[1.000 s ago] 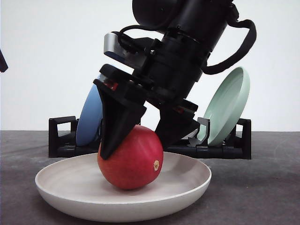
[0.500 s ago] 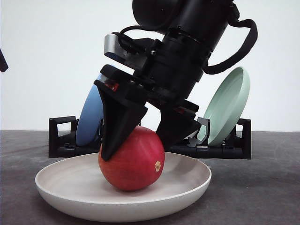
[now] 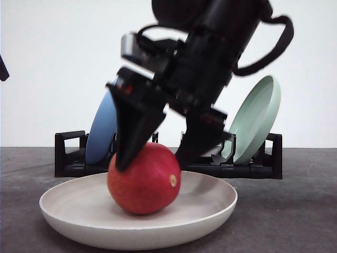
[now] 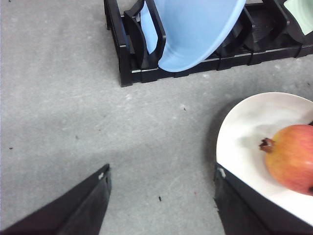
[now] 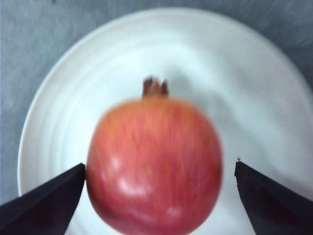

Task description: Place pomegranate in white plate

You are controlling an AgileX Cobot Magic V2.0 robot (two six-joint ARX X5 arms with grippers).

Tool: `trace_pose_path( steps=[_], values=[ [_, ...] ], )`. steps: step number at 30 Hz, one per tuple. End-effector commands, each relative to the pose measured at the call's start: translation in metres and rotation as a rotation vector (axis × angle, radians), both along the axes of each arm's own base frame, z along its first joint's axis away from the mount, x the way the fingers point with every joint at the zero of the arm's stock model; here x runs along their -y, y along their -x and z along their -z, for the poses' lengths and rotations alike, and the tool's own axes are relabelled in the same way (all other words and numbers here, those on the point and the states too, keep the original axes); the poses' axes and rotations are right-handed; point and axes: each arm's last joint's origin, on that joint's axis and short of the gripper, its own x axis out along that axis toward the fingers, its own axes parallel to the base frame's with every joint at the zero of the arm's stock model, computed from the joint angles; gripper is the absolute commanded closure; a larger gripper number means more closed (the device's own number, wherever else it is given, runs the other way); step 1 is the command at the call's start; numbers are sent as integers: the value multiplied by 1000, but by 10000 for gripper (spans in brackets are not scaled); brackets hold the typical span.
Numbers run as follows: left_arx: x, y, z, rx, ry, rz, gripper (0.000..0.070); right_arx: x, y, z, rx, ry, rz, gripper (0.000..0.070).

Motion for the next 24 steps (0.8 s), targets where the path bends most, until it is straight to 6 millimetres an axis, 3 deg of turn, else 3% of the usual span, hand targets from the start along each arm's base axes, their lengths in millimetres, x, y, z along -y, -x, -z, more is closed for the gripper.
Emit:
trace_pose_path(
  steps=[1, 6, 10, 24],
  values=[
    [1, -2, -3, 14, -2, 8, 307, -3, 0, -19, 87, -50, -13, 80],
    [1, -2, -3, 14, -2, 8, 307, 10, 0, -43, 231, -178, 12, 81],
    [1, -2, -3, 13, -1, 8, 307, 32, 0, -51, 281, -250, 47, 81],
    [1, -2, -3, 13, 0, 7, 307, 136, 19, -29, 293, -266, 315, 85]
  ],
)
